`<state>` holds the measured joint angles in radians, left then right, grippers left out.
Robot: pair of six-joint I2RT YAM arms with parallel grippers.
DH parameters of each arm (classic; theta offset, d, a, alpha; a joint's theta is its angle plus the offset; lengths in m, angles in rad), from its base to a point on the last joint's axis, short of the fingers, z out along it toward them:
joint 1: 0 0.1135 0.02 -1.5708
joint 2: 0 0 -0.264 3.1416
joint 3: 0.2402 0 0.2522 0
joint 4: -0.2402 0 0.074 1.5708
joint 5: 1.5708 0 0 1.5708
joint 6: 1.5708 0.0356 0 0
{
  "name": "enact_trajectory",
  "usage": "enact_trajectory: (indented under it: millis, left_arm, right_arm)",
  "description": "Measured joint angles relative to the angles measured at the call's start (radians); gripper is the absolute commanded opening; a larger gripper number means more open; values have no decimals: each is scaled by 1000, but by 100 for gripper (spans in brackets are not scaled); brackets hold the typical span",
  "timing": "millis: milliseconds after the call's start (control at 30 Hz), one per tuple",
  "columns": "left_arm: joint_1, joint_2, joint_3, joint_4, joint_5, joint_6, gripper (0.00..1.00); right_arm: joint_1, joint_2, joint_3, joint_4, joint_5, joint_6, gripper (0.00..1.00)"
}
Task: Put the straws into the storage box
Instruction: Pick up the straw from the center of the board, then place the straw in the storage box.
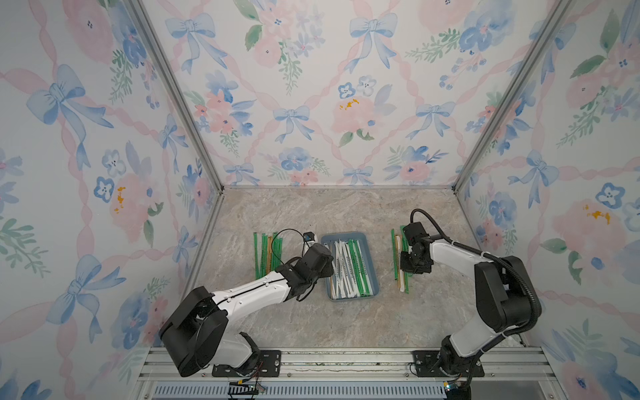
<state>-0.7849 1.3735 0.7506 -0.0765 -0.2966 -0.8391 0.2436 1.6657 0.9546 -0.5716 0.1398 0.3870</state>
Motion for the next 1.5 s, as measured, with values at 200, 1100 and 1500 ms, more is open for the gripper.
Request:
enact_trajectory:
  millis: [200,1100,1500]
  left_arm:
    - [1,0,-3,0,-3,0,61]
    - [77,-40,-37,0,-22,1,61]
    - [192,-91,-129,0,-17,16,63]
  right_arm:
    - [-1,11,6,4,11,-13,9]
    - [241,-257,16,-4,-143,52,7]
    - [448,-106,19,101,-305,162,7]
